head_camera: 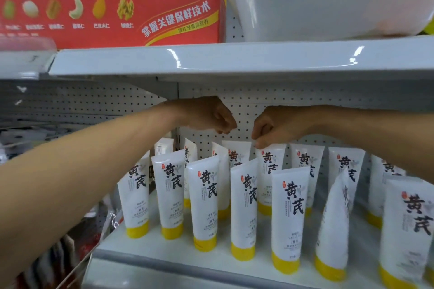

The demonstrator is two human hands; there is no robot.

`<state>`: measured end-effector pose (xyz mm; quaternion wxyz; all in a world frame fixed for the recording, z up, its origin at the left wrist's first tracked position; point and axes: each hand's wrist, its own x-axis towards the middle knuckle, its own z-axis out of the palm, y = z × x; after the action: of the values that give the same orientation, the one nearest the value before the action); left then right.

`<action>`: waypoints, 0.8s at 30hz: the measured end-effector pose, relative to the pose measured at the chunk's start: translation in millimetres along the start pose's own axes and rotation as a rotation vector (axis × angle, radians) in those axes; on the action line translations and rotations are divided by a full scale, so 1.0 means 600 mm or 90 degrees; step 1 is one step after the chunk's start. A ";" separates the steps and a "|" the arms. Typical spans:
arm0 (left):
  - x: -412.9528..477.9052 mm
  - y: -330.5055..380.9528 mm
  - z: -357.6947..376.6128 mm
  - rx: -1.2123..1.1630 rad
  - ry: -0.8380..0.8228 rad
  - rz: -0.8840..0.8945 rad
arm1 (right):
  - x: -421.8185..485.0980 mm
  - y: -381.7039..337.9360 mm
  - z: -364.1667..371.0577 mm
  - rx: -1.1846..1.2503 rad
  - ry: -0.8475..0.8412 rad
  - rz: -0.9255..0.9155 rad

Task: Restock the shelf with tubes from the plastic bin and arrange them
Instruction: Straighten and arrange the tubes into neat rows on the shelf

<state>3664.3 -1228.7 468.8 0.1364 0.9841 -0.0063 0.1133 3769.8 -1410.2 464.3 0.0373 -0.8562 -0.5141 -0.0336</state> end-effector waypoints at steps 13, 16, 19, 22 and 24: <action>-0.107 -0.112 -0.047 0.008 -0.007 -0.093 | 0.037 -0.083 -0.008 0.080 0.068 -0.075; -0.118 -0.142 -0.051 0.021 -0.013 -0.107 | 0.053 -0.111 -0.005 0.079 0.067 -0.082; -0.118 -0.167 -0.051 0.016 -0.014 -0.112 | 0.072 -0.135 -0.004 0.071 0.059 -0.077; -0.112 -0.182 -0.050 0.003 -0.004 -0.098 | 0.084 -0.143 -0.006 0.052 0.055 -0.063; -0.104 -0.182 -0.050 -0.025 0.008 -0.076 | 0.086 -0.140 -0.009 0.040 0.056 -0.053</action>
<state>3601.4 -1116.7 453.6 0.1618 0.9792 0.0510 0.1112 3719.7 -1326.2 477.0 0.0851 -0.8302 -0.5481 -0.0562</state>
